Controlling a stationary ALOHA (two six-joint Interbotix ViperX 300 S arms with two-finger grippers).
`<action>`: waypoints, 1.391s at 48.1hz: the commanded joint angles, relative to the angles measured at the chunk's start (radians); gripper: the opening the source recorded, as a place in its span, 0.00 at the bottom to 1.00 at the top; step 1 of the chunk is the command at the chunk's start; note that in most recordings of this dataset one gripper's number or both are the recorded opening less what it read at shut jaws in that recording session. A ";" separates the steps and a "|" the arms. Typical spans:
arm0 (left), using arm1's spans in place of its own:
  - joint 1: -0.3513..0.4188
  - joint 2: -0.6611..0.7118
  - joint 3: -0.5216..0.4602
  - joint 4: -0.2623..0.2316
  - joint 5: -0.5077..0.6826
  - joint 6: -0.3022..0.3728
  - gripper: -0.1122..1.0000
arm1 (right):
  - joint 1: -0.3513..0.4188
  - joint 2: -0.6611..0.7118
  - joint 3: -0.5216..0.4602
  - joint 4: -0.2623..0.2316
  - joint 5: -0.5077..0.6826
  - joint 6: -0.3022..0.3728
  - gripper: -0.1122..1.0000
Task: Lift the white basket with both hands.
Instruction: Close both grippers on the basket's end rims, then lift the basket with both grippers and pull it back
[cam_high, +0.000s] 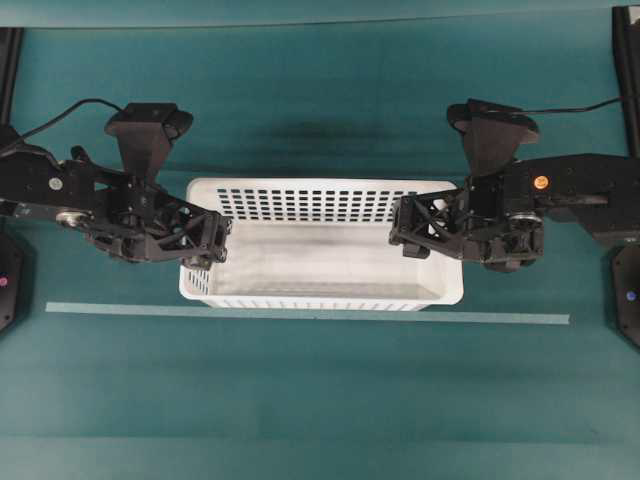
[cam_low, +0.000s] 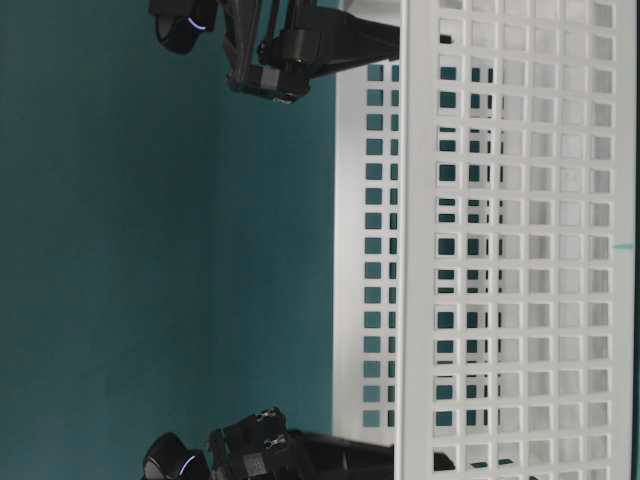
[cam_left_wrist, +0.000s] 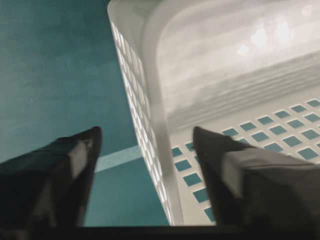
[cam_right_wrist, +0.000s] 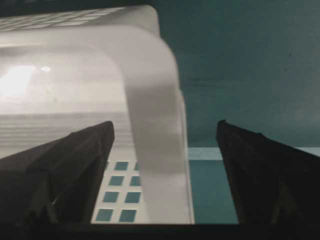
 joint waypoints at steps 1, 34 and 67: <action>-0.002 0.015 -0.011 0.005 -0.005 0.000 0.72 | 0.003 0.026 -0.006 -0.005 -0.017 0.002 0.81; 0.000 0.021 -0.011 0.005 -0.057 -0.017 0.16 | -0.014 0.015 0.009 -0.003 -0.015 0.037 0.29; -0.026 -0.100 -0.166 0.005 0.198 -0.008 0.15 | -0.044 -0.057 -0.161 0.046 0.193 -0.095 0.29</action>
